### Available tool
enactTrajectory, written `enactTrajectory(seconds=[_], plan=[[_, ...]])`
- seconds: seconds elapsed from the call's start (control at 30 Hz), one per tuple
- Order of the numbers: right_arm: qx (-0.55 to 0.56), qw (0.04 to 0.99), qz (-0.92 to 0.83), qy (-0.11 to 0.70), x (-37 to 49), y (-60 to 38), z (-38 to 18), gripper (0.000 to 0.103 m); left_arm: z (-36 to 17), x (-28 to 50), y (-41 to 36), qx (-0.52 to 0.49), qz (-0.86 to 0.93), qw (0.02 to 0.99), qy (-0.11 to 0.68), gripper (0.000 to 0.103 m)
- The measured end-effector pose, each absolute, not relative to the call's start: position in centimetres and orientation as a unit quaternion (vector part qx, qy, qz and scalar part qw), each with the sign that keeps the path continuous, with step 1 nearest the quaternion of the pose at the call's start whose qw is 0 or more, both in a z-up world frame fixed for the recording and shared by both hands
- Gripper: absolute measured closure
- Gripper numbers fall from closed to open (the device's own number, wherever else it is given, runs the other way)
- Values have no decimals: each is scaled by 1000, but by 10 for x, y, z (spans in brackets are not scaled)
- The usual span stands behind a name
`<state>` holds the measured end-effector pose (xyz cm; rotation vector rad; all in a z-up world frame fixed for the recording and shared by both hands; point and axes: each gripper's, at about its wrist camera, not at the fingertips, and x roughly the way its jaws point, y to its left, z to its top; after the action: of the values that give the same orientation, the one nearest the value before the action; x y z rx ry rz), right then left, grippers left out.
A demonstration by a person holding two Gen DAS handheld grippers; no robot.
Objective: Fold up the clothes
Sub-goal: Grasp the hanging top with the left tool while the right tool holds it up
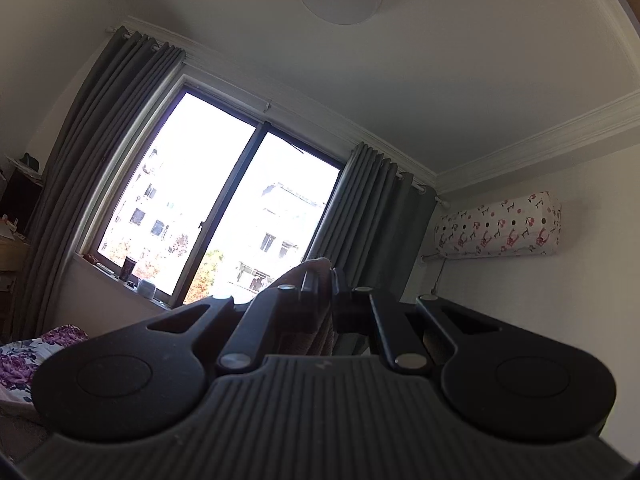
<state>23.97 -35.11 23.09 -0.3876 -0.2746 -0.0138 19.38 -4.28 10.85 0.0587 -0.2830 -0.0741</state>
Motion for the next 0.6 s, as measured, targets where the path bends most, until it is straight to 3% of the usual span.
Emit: enactTrajectory(seconds=[0.6], plan=[[-104,983,39,-144,185,-366,217,97,135,121,-40,82,18,969,-234,101]])
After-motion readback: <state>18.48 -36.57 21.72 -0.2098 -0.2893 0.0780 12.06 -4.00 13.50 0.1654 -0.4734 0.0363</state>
